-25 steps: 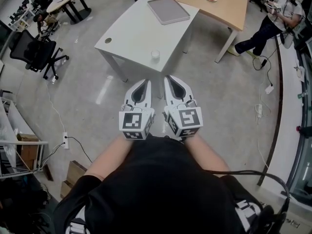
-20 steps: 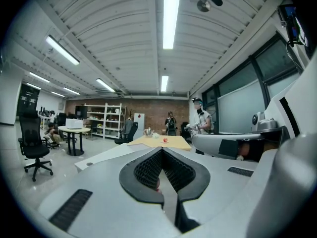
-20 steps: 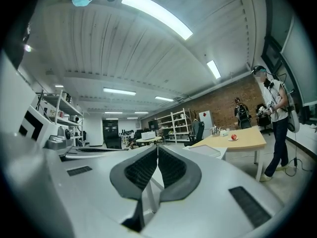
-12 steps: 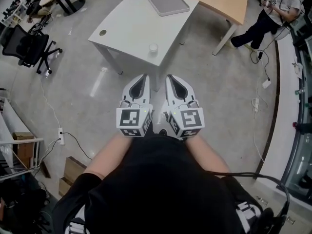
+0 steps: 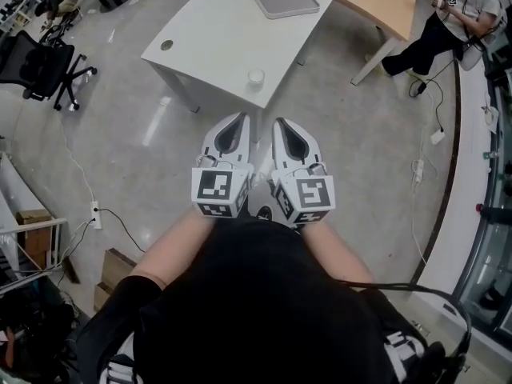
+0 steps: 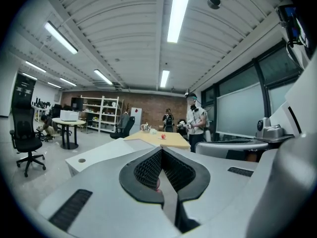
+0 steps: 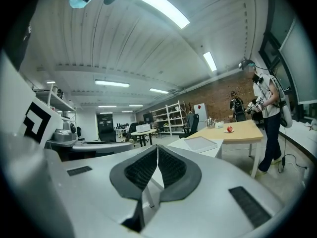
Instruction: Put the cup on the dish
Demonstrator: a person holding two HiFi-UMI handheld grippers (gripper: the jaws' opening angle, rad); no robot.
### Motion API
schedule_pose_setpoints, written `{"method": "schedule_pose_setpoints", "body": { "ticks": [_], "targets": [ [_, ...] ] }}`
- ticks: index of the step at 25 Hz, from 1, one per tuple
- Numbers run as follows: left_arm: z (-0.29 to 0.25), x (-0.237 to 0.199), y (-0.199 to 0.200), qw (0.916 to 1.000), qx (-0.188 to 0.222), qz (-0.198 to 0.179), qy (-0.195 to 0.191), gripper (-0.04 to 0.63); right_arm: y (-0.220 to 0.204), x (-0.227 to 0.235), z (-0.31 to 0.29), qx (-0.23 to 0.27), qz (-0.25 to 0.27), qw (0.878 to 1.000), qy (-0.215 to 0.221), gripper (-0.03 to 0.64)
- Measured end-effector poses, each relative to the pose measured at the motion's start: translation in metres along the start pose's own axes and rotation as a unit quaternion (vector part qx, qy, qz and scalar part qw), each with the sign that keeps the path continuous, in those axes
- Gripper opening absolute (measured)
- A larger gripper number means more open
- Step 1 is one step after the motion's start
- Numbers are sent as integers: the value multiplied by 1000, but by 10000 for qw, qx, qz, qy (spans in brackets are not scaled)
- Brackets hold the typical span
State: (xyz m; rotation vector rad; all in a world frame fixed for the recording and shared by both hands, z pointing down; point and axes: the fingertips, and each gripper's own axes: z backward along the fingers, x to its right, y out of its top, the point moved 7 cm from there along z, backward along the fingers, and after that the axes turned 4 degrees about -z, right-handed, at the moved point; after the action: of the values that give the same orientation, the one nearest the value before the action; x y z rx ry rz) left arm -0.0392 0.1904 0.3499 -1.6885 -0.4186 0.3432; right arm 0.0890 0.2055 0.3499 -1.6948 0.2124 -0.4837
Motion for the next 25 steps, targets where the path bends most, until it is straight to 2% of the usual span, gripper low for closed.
{"method": "schedule_pose_setpoints", "body": {
  "ticks": [9, 25],
  "targets": [
    [-42, -37, -13, 9997, -215, 122, -70, 0, -11, 15, -54, -184, -131, 9996, -182, 14],
    [-115, -92, -22, 9986, -366, 258, -277, -2, -11, 36, -137, -380, -137, 9984, -392, 14]
  ]
}}
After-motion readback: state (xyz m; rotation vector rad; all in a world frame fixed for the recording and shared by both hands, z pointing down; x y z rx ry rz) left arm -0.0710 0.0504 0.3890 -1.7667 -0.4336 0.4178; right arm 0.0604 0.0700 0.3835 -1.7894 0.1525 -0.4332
